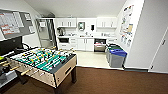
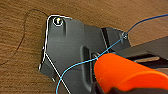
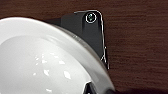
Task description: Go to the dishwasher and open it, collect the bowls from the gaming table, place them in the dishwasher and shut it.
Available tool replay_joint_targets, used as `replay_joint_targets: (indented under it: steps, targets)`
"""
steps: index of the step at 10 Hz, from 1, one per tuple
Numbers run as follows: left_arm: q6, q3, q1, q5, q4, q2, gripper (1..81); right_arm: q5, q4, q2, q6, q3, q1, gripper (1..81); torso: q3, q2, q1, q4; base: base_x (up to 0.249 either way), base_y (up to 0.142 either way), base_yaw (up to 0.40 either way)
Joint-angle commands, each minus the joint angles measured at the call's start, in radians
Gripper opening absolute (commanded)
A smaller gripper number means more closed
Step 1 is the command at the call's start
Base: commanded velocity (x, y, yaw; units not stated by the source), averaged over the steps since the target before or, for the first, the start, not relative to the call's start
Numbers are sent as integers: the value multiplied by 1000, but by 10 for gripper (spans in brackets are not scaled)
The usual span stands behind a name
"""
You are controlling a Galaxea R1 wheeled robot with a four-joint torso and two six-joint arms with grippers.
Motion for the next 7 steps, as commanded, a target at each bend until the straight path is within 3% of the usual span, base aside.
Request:
replay_joint_targets:
  steps: [1,7]
  targets:
    - [5,5,-14,30,17,-26,10,-37,-11,-13,-1,-3,36,10,0,0,0,0,120,0,0]
    - [3,3,-14,30,17,-27,10,-38,-12,-13,-2,-3,37,10,0,0,-1,0,129,0,0]
